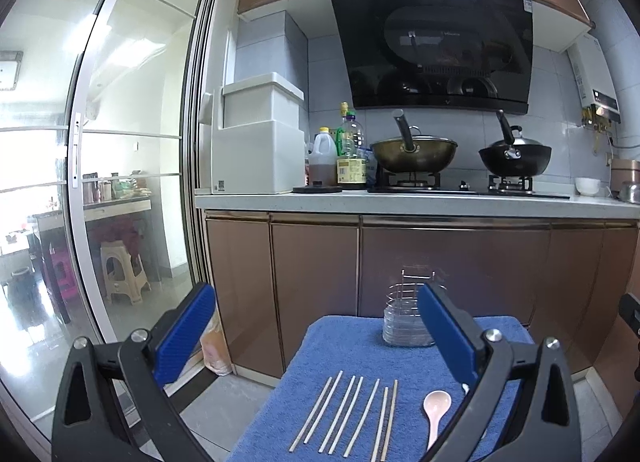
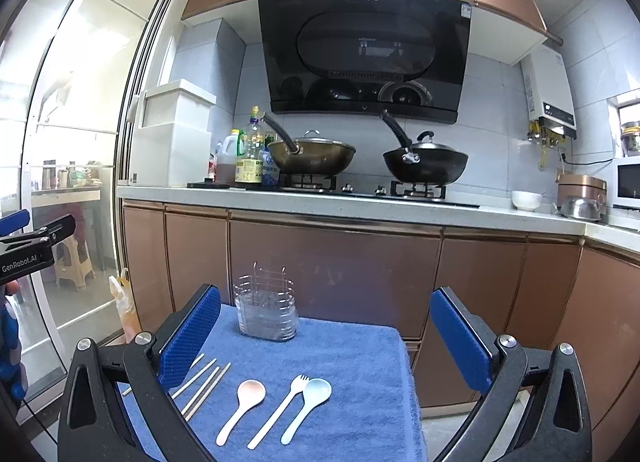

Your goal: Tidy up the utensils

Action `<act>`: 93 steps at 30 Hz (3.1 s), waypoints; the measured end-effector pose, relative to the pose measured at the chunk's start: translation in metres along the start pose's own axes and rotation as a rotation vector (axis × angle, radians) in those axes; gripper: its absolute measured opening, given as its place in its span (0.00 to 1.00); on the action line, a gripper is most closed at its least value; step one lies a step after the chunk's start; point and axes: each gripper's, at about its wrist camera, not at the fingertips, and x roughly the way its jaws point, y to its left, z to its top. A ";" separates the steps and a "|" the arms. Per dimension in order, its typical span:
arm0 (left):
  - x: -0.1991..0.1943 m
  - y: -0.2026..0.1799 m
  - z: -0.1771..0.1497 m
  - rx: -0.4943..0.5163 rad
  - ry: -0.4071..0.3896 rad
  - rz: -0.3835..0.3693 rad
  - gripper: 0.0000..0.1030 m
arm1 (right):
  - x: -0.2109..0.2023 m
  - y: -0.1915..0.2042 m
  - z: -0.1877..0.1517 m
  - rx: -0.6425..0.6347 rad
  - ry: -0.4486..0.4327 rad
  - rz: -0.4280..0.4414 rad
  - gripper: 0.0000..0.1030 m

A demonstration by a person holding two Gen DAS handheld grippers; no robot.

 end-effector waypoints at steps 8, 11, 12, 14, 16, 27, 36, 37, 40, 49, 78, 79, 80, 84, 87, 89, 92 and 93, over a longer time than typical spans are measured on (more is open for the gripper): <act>0.022 -0.005 -0.003 0.024 0.054 -0.020 0.99 | 0.021 -0.001 -0.013 0.001 0.053 0.013 1.00; 0.031 -0.009 -0.004 0.032 0.074 -0.026 0.98 | 0.026 -0.006 -0.014 0.012 0.056 0.008 1.00; 0.033 -0.010 -0.003 0.034 0.080 -0.030 0.98 | 0.028 -0.008 -0.014 0.015 0.057 0.005 1.00; 0.040 -0.013 -0.004 0.037 0.097 -0.040 0.99 | 0.031 -0.009 -0.015 0.013 0.064 0.000 1.00; 0.048 -0.017 -0.005 0.041 0.119 -0.051 0.99 | 0.035 -0.012 -0.017 0.012 0.075 -0.002 1.00; 0.093 -0.044 -0.025 0.076 0.219 -0.057 0.99 | 0.081 -0.026 -0.040 0.013 0.211 0.012 1.00; 0.165 -0.022 -0.058 -0.058 0.511 -0.239 0.98 | 0.137 -0.048 -0.083 0.048 0.426 0.096 0.75; 0.170 -0.021 -0.062 -0.058 0.532 -0.253 0.96 | 0.145 -0.051 -0.090 0.055 0.457 0.112 0.73; 0.192 -0.021 -0.075 -0.054 0.630 -0.307 0.82 | 0.167 -0.057 -0.110 0.088 0.538 0.160 0.62; 0.258 -0.067 -0.135 0.029 0.964 -0.424 0.42 | 0.225 -0.057 -0.152 0.175 0.710 0.277 0.41; 0.332 -0.108 -0.185 0.156 1.120 -0.418 0.17 | 0.294 -0.065 -0.190 0.250 0.869 0.363 0.39; 0.330 -0.111 -0.183 0.152 1.119 -0.427 0.17 | 0.295 -0.064 -0.191 0.248 0.871 0.362 0.39; 0.329 -0.112 -0.183 0.149 1.122 -0.435 0.17 | 0.296 -0.064 -0.191 0.247 0.873 0.361 0.39; 0.331 -0.110 -0.184 0.132 1.153 -0.434 0.16 | 0.297 -0.062 -0.191 0.247 0.874 0.364 0.39; 0.339 -0.106 -0.189 0.114 1.171 -0.430 0.15 | 0.296 -0.063 -0.191 0.247 0.872 0.368 0.39; 0.340 -0.104 -0.192 0.110 1.182 -0.427 0.15 | 0.297 -0.063 -0.191 0.247 0.874 0.370 0.39; 0.341 -0.105 -0.195 0.125 1.190 -0.423 0.15 | 0.301 -0.063 -0.193 0.249 0.885 0.379 0.39; 0.342 -0.106 -0.196 0.129 1.190 -0.423 0.15 | 0.302 -0.063 -0.194 0.250 0.888 0.379 0.39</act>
